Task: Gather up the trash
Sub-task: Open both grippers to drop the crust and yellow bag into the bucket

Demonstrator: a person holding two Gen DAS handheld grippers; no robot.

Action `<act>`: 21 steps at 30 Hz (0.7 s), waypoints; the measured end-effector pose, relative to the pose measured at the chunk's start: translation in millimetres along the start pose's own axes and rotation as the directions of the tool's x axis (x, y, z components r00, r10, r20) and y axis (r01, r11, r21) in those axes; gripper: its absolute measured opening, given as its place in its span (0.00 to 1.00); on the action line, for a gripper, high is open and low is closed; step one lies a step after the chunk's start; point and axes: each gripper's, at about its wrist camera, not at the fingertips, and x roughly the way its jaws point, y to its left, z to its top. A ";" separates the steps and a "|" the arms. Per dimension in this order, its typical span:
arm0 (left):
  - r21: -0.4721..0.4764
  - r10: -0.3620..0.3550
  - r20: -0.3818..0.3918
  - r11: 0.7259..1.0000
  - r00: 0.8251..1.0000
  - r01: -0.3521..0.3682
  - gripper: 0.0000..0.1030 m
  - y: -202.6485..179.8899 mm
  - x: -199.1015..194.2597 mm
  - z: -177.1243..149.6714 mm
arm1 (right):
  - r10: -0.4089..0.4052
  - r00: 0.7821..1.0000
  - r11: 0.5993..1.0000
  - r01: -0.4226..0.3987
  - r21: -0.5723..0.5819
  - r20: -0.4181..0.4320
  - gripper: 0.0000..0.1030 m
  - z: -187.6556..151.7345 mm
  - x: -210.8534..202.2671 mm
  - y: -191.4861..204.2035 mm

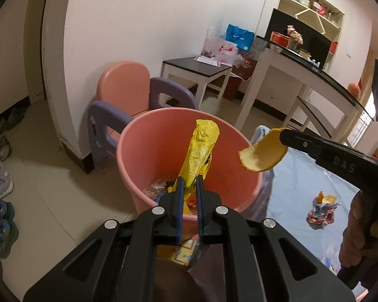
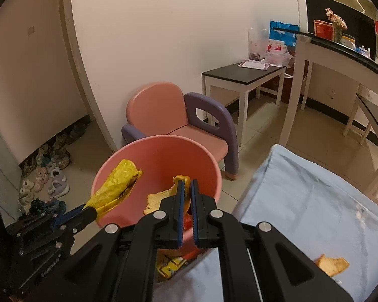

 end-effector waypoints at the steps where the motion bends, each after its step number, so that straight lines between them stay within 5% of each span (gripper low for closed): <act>1: -0.005 0.001 -0.003 1.000 1.000 -0.001 0.08 2.0 1.2 -0.3 | -0.001 1.000 1.000 0.001 -0.002 -0.004 0.05 1.2 5.5 1.8; 10: -0.033 0.008 -0.023 0.999 1.000 -0.009 0.09 8.5 15.1 4.8 | -0.019 0.999 1.000 0.020 0.002 -0.034 0.05 3.8 37.2 4.4; 16: -0.049 0.008 -0.042 0.999 0.999 -0.010 0.29 11.9 19.4 4.5 | -0.012 0.999 1.000 0.012 0.002 -0.038 0.12 2.8 43.0 1.7; 21: -0.045 0.009 -0.035 0.999 0.999 -0.010 0.31 9.3 17.0 5.4 | -0.006 0.999 1.000 0.006 0.008 -0.037 0.18 2.1 41.5 -0.6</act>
